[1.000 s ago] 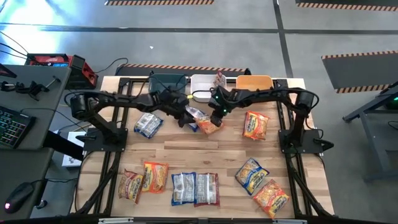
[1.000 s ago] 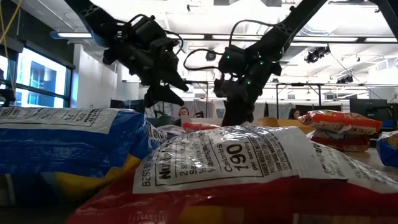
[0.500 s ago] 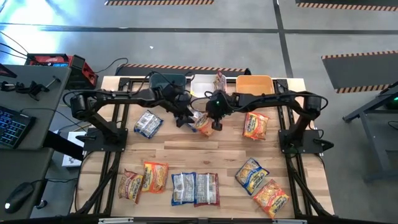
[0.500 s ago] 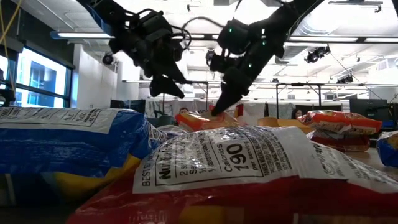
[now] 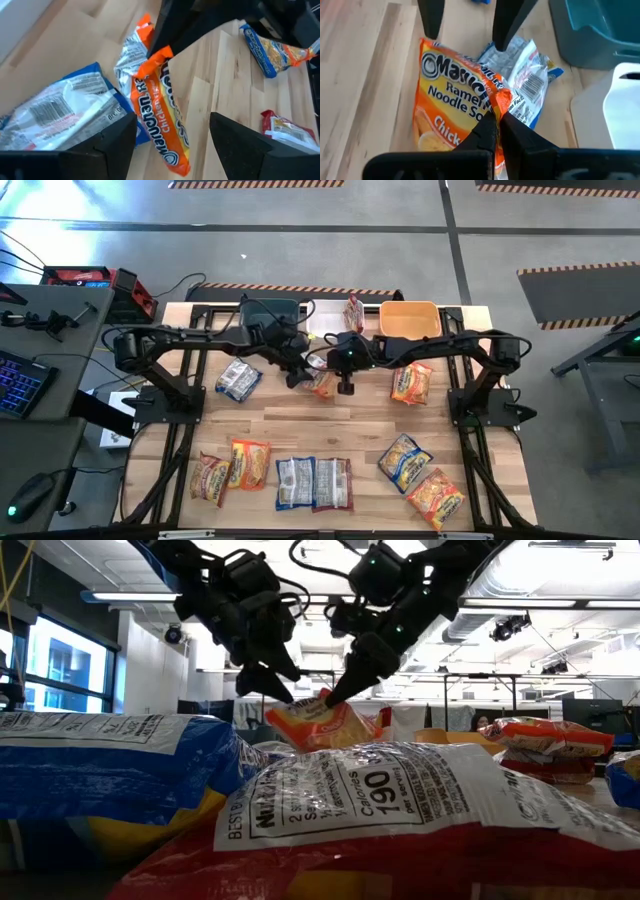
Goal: Sort Maruchan noodles
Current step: Put the top left orange noodle pack into the blue bin
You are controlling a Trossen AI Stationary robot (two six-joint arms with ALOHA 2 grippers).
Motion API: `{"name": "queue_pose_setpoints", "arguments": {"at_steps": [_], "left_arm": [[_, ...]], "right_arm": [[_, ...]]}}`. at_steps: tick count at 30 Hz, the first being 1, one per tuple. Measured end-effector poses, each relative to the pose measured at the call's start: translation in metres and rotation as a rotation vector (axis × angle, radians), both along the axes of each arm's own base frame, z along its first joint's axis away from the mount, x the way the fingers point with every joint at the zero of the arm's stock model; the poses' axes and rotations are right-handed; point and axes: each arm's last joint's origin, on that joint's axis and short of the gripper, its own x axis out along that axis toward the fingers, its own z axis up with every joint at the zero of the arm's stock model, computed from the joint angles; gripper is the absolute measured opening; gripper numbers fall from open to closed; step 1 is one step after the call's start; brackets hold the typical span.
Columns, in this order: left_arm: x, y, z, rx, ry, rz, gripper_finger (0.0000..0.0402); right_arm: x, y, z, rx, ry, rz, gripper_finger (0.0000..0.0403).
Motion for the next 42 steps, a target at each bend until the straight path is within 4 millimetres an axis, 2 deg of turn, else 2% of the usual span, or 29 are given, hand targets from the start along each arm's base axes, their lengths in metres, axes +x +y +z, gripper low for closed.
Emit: {"name": "queue_pose_setpoints", "arguments": {"at_steps": [5, 17, 26, 34, 42], "left_arm": [[0.002, -0.005, 0.000, -0.017, 0.002, -0.002, 0.0250], [0.002, -0.002, -0.002, 0.021, 0.016, 0.050, 0.0253], [0.004, -0.007, -0.002, 0.053, 0.013, 0.001, 0.0253], [0.012, -0.004, -0.023, 0.050, 0.049, -0.034, 0.0253], [0.017, -0.003, -0.027, 0.032, 0.011, -0.057, 0.0234]], "right_arm": [[0.002, 0.002, 0.005, -0.019, -0.036, 0.018, 0.0000], [0.006, 0.013, 0.011, -0.044, -0.094, 0.068, 0.0000], [0.007, 0.013, 0.013, -0.051, -0.113, 0.066, 0.0000], [0.009, 0.013, 0.015, -0.057, -0.139, 0.066, 0.0000], [0.005, 0.013, 0.012, -0.039, -0.084, 0.060, 0.0000]]}}
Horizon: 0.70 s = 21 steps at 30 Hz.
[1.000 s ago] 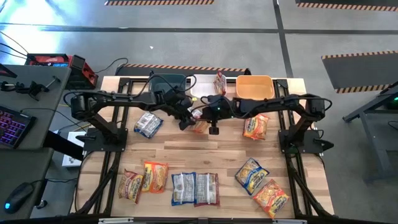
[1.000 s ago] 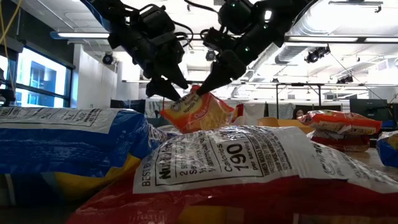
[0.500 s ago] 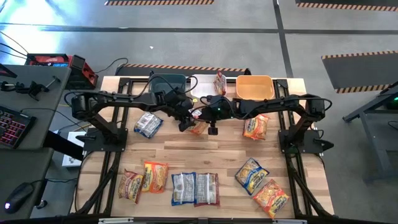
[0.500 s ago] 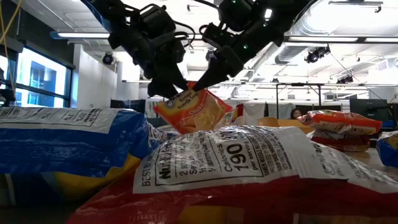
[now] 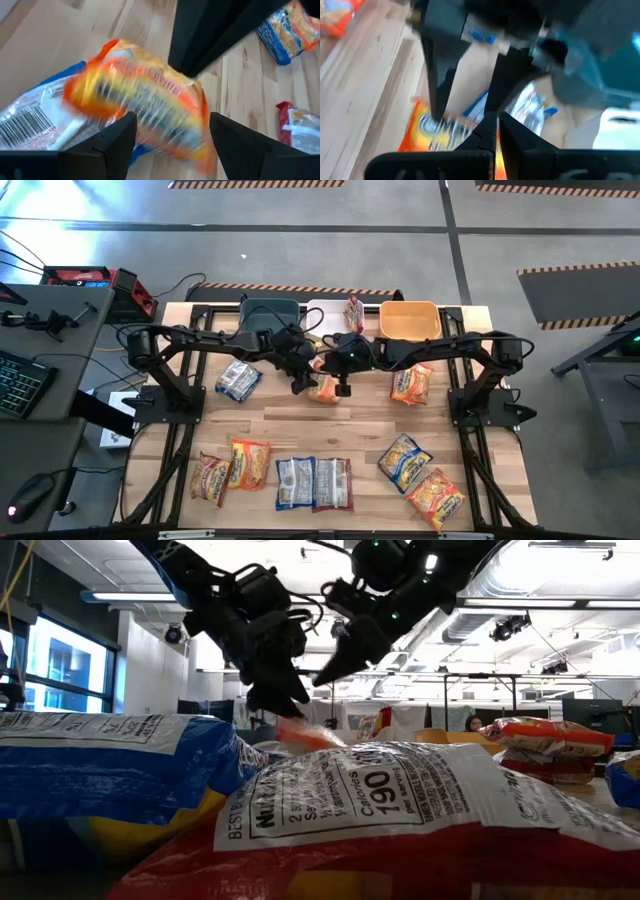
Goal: Sort Maruchan noodles
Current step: Put the top left orange noodle pack into the blue bin
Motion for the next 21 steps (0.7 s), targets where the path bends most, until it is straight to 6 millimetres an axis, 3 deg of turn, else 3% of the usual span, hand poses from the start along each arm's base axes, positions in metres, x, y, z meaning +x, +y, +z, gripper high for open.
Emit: {"name": "queue_pose_setpoints", "arguments": {"at_steps": [8, 13, 17, 21], "left_arm": [[0.003, 0.000, -0.014, -0.142, 0.063, 0.087, 0.0228], [0.005, -0.001, -0.028, -0.196, 0.132, 0.130, 0.0233], [0.007, 0.002, -0.041, -0.223, 0.166, 0.155, 0.0237], [0.012, 0.004, -0.045, -0.244, 0.124, 0.134, 0.0238]], "right_arm": [[-0.026, -0.012, -0.009, 0.153, 0.237, -0.166, 0.0000], [-0.042, -0.010, -0.038, 0.238, 0.363, -0.159, 0.0000], [-0.054, -0.006, -0.064, 0.312, 0.341, -0.164, 0.0000], [-0.051, -0.007, -0.068, 0.320, 0.214, -0.184, 0.0000]]}}
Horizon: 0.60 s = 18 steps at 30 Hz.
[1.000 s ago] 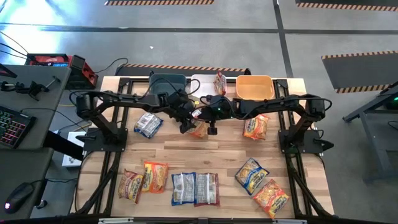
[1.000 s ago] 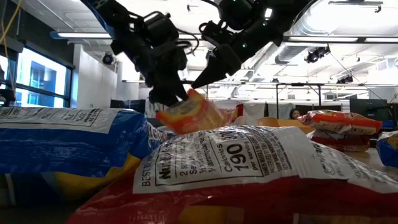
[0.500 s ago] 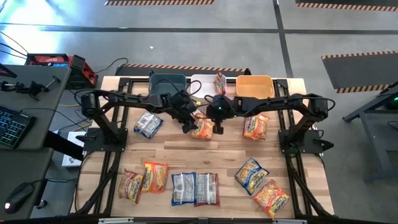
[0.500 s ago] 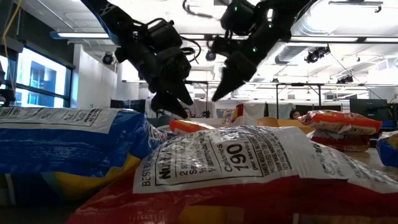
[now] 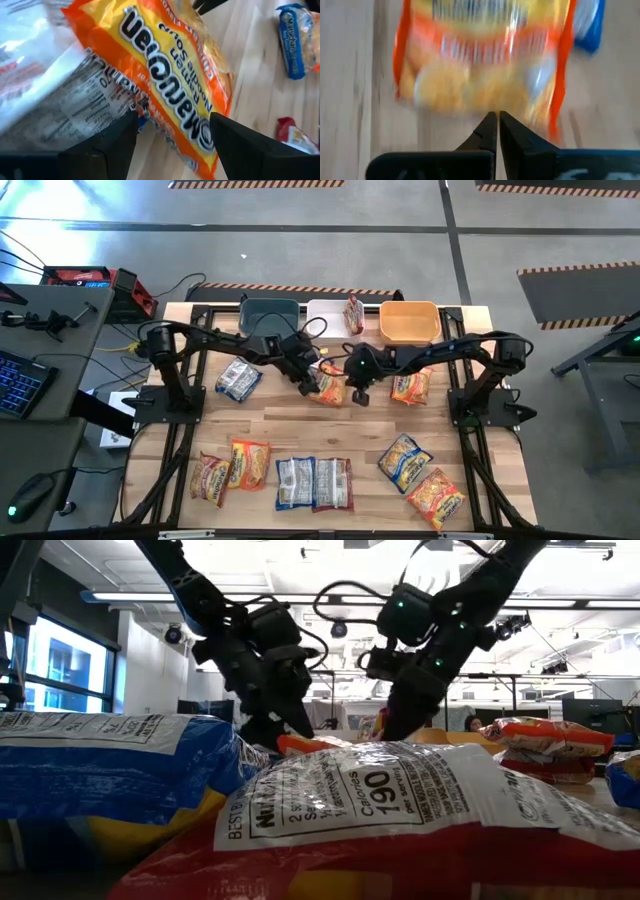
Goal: Sort Maruchan noodles
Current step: Put the top left orange noodle pack into the blue bin
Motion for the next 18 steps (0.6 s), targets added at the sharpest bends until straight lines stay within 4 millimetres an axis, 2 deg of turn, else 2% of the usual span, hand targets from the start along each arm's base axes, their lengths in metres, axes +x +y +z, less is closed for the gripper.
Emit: {"name": "queue_pose_setpoints", "arguments": {"at_steps": [5, 10, 15, 18], "left_arm": [[0.001, 0.002, 0.001, -0.011, -0.024, 0.019, 0.0239], [0.001, 0.005, 0.001, -0.013, -0.023, 0.027, 0.0239], [0.000, 0.007, 0.001, -0.026, -0.018, 0.046, 0.0239], [0.000, 0.008, 0.001, -0.016, -0.027, 0.040, 0.0239]], "right_arm": [[0.000, 0.001, -0.002, 0.006, -0.038, 0.017, 0.0000], [-0.005, 0.002, -0.006, -0.012, -0.005, 0.054, 0.0000], [-0.013, 0.002, 0.010, -0.063, 0.006, 0.044, 0.0000], [-0.019, 0.004, 0.020, -0.037, -0.003, 0.062, 0.0000]]}}
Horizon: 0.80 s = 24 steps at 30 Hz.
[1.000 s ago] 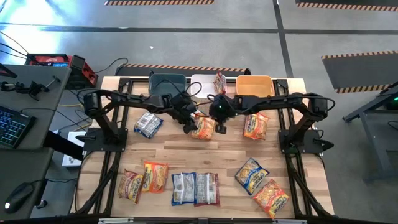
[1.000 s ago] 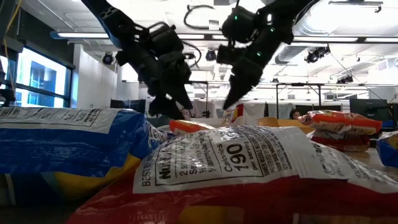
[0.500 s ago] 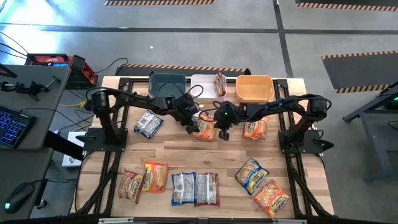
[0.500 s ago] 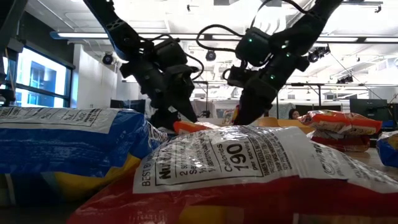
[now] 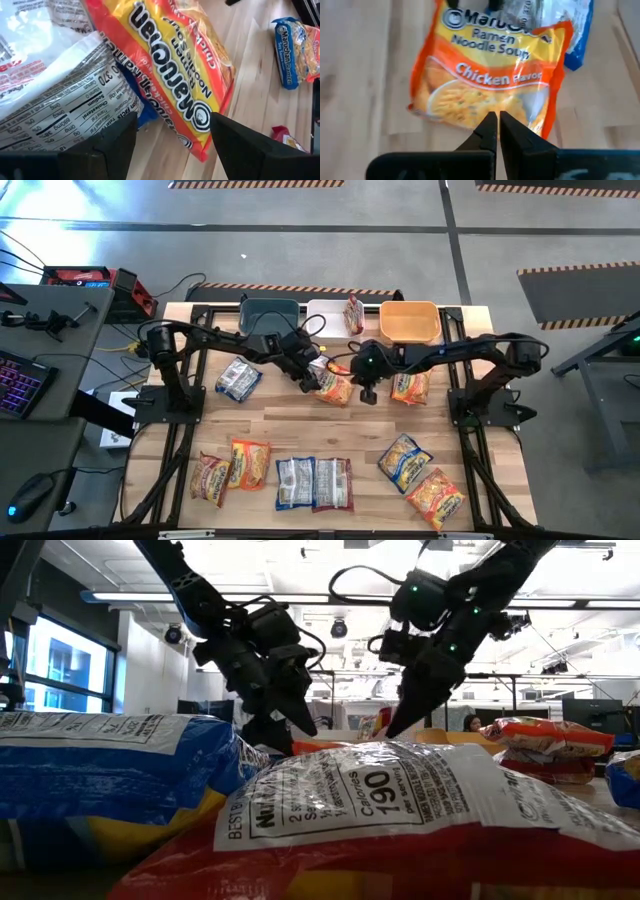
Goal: Sort Maruchan noodles
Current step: Put the top left orange noodle pack into the blue bin
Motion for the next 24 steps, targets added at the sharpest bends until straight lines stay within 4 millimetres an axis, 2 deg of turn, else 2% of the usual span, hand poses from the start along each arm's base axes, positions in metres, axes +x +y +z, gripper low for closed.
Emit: {"name": "queue_pose_setpoints", "arguments": {"at_steps": [4, 8, 12, 24], "left_arm": [[0.003, 0.003, 0.003, 0.011, -0.046, 0.005, 0.0239], [0.003, 0.005, 0.004, 0.007, -0.062, 0.019, 0.0239], [0.004, 0.005, -0.004, -0.032, -0.036, 0.029, 0.0239], [0.010, 0.006, -0.009, -0.075, -0.098, -0.006, 0.0238]], "right_arm": [[-0.002, 0.003, -0.007, 0.068, 0.046, 0.032, 0.0000], [0.004, 0.002, -0.028, 0.053, 0.098, 0.027, 0.0000], [0.013, 0.000, -0.044, 0.027, 0.089, 0.014, 0.0000], [0.023, -0.003, -0.050, 0.008, 0.014, 0.014, 0.0000]]}}
